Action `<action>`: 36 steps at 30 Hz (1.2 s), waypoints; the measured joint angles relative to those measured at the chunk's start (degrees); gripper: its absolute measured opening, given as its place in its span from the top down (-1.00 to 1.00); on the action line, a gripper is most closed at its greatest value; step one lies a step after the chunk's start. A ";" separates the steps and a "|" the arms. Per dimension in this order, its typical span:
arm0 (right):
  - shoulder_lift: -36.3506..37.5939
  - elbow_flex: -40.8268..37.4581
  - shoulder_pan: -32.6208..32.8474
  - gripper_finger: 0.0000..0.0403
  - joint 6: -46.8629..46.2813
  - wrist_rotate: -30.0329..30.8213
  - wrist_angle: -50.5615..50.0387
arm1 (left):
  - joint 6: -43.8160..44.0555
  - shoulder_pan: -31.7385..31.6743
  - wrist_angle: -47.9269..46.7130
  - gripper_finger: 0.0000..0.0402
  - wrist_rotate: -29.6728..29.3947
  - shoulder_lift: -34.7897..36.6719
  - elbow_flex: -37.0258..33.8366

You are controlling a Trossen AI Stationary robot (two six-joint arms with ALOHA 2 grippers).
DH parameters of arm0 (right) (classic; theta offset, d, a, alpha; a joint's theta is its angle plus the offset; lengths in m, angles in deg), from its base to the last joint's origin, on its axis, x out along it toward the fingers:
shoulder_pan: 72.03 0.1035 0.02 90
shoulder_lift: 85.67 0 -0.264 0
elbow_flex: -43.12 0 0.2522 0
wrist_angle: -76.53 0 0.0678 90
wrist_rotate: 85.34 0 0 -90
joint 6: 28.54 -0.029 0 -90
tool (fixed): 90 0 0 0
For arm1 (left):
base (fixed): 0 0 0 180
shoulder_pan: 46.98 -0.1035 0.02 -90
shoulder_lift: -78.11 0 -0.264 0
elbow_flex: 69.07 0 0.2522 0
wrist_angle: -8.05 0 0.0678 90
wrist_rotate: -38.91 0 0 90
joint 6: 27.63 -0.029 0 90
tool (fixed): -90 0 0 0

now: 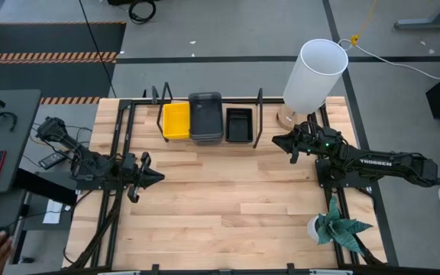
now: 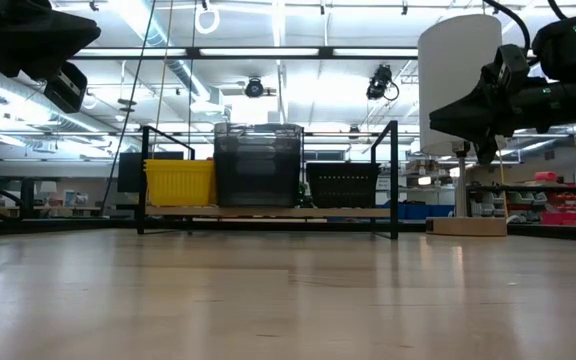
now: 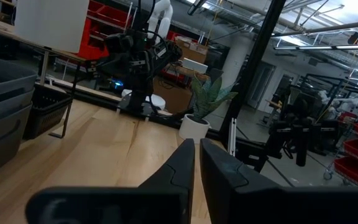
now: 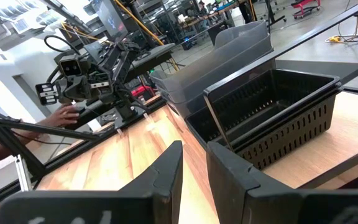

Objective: Stack baskets on shelf by color
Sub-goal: Return to Home Position

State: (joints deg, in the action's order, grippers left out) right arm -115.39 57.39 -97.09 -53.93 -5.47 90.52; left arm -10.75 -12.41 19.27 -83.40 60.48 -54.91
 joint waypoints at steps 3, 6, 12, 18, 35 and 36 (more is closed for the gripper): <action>0.00 0.00 0.00 0.61 0.02 0.00 0.01 | 0.05 0.02 0.01 0.87 0.00 0.00 0.02; 0.00 0.00 0.00 0.61 0.02 0.02 0.02 | -0.01 0.01 0.00 0.87 0.00 0.01 0.01; 0.00 0.00 0.00 0.61 0.00 0.02 0.02 | 0.04 0.00 0.00 0.83 0.00 0.01 0.01; 0.01 0.01 0.00 0.61 0.01 0.02 0.01 | 0.01 0.02 0.01 0.84 0.00 0.00 0.00; 0.00 0.02 0.00 0.61 0.01 0.00 0.01 | 0.03 0.02 -0.01 0.84 0.00 0.02 0.00; 0.00 0.02 0.00 0.61 0.02 0.00 0.00 | -0.01 0.00 0.01 0.84 0.00 0.01 0.00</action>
State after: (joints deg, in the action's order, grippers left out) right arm -115.39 57.42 -97.09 -53.91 -5.47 90.52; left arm -10.76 -12.41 19.28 -83.40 60.48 -54.91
